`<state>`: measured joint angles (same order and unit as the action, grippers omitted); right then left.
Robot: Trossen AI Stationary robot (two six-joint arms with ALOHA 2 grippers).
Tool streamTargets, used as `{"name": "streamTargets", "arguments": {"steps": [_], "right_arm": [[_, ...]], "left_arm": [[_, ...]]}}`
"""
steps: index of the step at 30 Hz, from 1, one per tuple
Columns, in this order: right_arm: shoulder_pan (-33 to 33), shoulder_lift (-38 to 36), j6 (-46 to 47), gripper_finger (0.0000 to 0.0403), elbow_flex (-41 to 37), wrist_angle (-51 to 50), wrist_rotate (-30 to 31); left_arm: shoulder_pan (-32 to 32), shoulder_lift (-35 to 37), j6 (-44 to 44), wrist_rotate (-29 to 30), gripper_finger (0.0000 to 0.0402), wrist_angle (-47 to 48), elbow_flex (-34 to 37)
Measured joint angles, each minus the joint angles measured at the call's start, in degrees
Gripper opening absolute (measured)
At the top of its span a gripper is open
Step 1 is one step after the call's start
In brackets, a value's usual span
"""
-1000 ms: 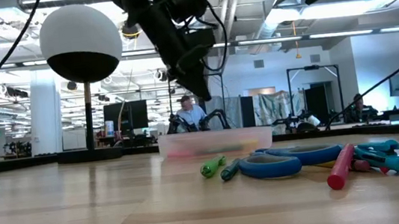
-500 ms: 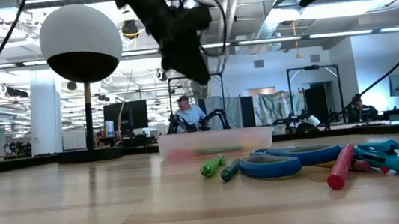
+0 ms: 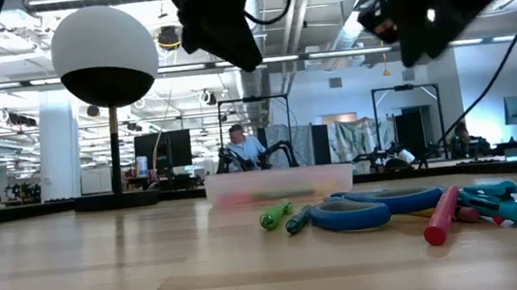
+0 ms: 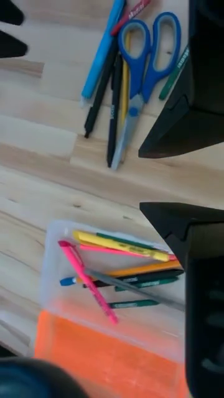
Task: Pick & place school supplies into a supply box
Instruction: Put the blue pen into the supply box
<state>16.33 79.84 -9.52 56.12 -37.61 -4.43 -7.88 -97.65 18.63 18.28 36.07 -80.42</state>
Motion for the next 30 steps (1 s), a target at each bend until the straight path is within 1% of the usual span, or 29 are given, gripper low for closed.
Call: {"name": "streamTargets", "arguments": {"steps": [2,7,14,20,26,30], "right_arm": [[0.4,3.3,-2.0,0.0107,0.0,1.5,-1.7],[2.1,9.9,-5.8,0.0107,0.0,3.9,-3.2],[3.5,14.4,-7.1,0.0107,0.0,8.7,-3.2],[3.5,16.0,-9.0,0.0107,0.1,12.4,-3.2],[3.5,19.7,-14.5,0.0107,0.0,12.5,-4.8],[3.5,22.1,-14.9,0.0107,0.0,12.6,-4.8]], "left_arm": [[-1.5,0.0,2.2,2.1,0.0119,1.2,0.0],[-5.2,0.0,9.6,6.8,0.0119,6.1,0.0],[-10.8,0.0,21.0,12.4,0.0119,13.4,0.0],[-14.6,0.0,29.2,15.5,0.0119,18.3,0.0],[-17.0,0.0,34.9,17.1,0.0119,21.1,0.0],[-18.6,0.0,38.6,17.7,0.0119,22.7,0.0]]}}
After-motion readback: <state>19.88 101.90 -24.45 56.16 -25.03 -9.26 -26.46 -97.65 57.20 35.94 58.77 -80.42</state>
